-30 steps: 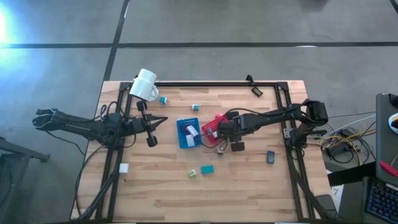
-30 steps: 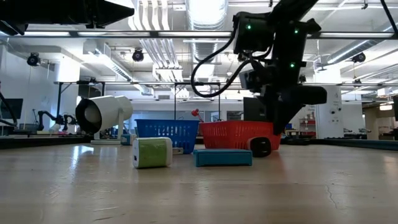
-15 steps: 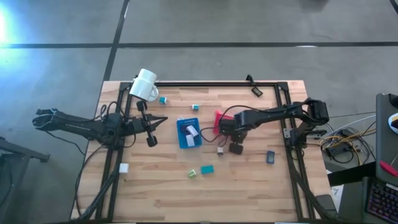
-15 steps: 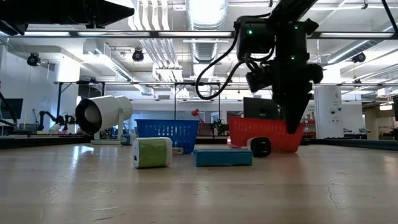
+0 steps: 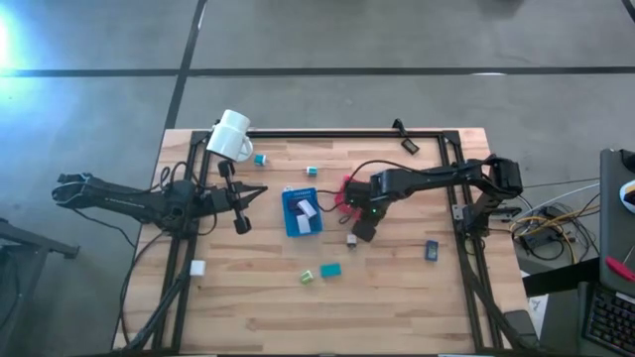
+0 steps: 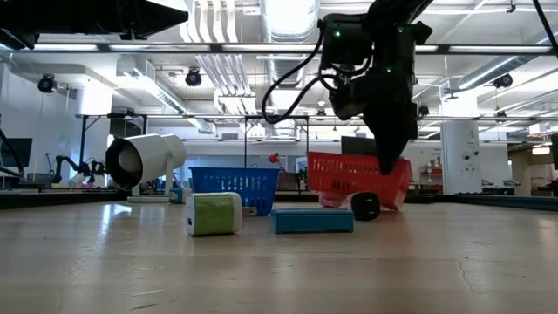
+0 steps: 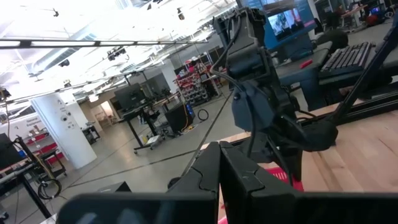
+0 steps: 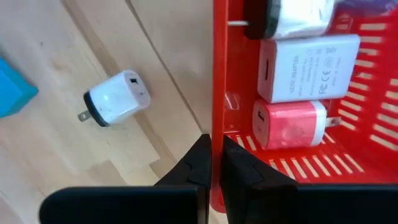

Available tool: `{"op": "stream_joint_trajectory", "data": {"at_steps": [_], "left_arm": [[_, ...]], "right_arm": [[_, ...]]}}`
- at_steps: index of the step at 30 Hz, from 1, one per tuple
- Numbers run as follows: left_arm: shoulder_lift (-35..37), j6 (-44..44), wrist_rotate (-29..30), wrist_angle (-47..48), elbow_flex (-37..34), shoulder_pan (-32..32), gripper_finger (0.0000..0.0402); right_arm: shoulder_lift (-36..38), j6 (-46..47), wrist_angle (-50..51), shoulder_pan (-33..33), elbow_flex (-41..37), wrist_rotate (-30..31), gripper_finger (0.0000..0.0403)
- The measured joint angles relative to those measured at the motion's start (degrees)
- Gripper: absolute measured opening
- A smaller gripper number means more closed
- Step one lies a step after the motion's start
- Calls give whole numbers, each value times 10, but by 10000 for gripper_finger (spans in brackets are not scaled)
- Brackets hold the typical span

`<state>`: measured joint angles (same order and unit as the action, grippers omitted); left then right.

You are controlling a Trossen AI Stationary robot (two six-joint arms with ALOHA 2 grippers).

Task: Pick & Place Office items
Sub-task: Adjust the red bin

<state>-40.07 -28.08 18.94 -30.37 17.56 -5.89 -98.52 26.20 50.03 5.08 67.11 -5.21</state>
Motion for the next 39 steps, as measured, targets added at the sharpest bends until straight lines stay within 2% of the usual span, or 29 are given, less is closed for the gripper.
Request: {"op": "stream_joint_trajectory", "data": {"at_steps": [9, 17, 24, 28, 33, 39], "left_arm": [[0, 0, 0, 0, 0, 0, 7], [0, 0, 0, 0, 0, 0, 7], [0, 0, 0, 0, 0, 0, 7], [0, 0, 0, 0, 0, 0, 7], [-1, 0, 0, 0, 0, 0, 7], [-3, 0, 0, 0, 0, 0, 7]], "right_arm": [[0, -9, -32, 0, -9, 7, 25], [0, -21, -41, 0, -11, 6, 120], [18, -186, 1, -10, 11, 5, 182], [35, -240, 19, -22, 23, 14, 193], [53, -304, 53, -50, 20, 58, 194], [54, -326, 125, -83, 12, 116, 194]]}}
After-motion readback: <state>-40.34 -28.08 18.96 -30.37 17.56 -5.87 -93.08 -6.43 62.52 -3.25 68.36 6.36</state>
